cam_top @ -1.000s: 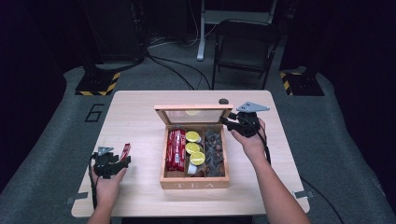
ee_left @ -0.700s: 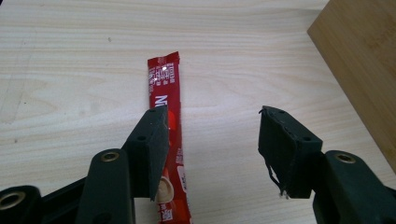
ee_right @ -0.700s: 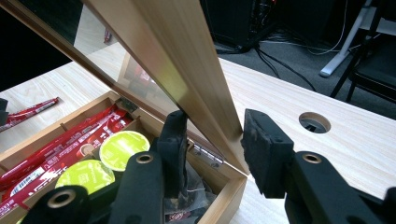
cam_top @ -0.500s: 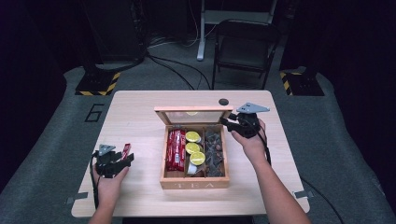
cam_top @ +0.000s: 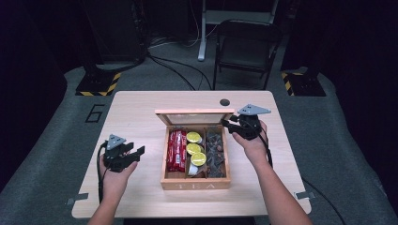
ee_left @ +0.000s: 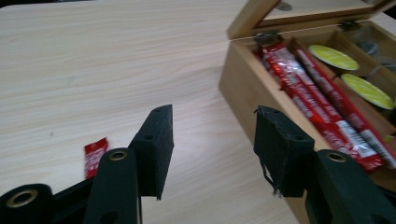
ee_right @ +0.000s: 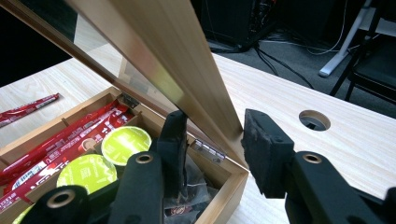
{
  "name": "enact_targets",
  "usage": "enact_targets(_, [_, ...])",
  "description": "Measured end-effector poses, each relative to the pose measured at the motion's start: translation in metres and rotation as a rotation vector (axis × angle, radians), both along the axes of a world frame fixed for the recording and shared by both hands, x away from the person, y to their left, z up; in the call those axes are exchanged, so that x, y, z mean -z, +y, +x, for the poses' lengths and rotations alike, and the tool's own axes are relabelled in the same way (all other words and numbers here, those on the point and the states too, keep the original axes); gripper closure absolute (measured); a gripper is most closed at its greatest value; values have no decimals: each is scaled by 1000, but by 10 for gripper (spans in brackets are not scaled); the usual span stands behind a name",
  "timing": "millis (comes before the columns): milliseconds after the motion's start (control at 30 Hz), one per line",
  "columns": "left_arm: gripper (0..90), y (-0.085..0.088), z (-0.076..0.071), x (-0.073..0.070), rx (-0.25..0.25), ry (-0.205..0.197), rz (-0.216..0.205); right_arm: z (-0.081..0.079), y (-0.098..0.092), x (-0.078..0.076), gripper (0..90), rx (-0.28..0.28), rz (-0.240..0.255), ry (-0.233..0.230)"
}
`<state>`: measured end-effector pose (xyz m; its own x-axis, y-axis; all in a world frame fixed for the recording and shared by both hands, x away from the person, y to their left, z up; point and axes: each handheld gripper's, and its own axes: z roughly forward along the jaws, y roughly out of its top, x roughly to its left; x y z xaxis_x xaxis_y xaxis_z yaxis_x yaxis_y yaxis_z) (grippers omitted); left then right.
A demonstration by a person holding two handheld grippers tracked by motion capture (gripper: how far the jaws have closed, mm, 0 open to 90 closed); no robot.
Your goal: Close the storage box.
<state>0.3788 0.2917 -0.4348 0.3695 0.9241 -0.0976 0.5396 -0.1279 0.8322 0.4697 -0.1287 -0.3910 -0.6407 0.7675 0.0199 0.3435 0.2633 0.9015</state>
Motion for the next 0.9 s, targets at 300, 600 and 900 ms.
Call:
enact_targets(300, [485,-23,8,-28,82,-1,14,0,0,0,603,1,-1,1])
enact_targets(600, [486,-36,13,-51,117,-24,30,0,0,0,603,0,1,2])
enact_targets(900, [476,-52,21,-79,149,-75,30,-2,0,0,602,-7,-11,4])
